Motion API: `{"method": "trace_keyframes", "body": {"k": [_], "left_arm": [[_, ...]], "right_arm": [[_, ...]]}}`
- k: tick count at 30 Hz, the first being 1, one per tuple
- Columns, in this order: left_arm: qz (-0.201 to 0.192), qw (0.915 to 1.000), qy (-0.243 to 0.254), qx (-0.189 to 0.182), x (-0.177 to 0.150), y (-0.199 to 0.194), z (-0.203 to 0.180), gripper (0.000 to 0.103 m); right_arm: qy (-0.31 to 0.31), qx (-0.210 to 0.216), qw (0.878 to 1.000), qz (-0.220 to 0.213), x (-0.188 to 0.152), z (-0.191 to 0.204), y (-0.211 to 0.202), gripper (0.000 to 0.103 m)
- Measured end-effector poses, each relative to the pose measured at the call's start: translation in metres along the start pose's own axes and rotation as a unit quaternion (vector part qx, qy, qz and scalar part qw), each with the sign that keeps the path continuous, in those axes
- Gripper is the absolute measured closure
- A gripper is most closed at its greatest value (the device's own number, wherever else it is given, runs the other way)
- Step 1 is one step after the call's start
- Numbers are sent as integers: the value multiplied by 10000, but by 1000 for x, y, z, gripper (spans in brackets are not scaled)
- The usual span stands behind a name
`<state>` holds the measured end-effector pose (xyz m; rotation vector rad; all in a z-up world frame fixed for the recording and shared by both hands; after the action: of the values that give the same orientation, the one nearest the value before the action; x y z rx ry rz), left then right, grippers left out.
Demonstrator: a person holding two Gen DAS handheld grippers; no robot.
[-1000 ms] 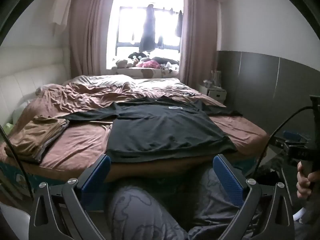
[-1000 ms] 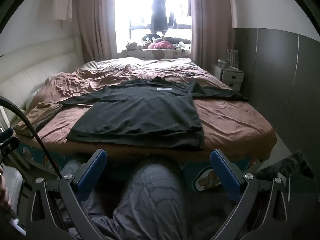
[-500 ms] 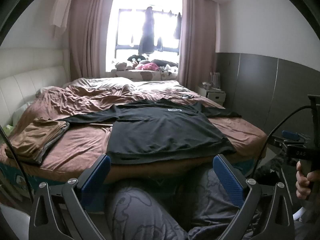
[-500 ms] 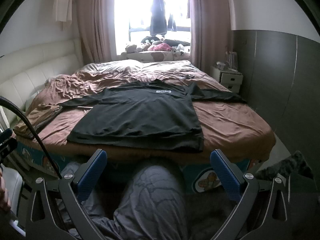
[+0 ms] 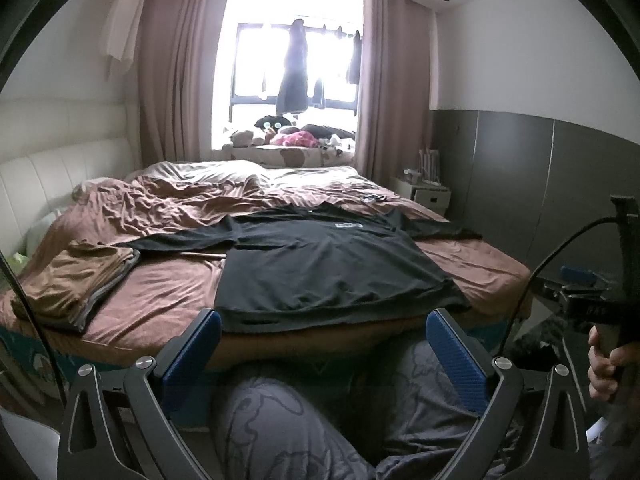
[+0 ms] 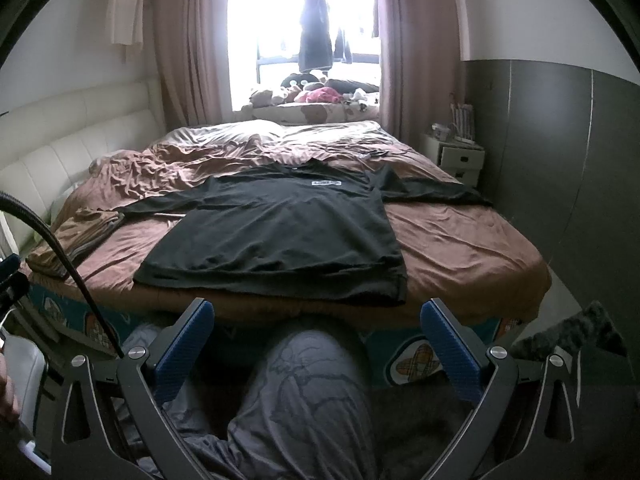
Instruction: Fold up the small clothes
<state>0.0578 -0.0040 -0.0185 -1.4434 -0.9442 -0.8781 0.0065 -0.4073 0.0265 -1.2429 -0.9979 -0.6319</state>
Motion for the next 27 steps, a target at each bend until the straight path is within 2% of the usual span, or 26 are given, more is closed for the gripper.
{"method": "trace_keyframes", "body": {"k": [17, 27], "left_arm": [[-96, 10000, -23, 15, 2, -4, 0, 0], [-122, 9999, -4, 26, 0, -3, 4, 0]], "right_arm": [[-20, 26, 9998, -179, -1, 2, -6, 0], [65, 38, 9999, -97, -1, 1, 2, 0]]}}
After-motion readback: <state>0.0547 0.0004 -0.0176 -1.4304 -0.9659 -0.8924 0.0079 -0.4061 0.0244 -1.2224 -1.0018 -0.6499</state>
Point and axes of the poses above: each gripper's, at about its wrist camera, not at the fingertips, and y roughly the way its jaws point, z to its left, x to its top, the point moved 8 cm from there along y, roughly the way its jaws point, and after that the axes turned 1 degree about -x, right-handed, at the moved point
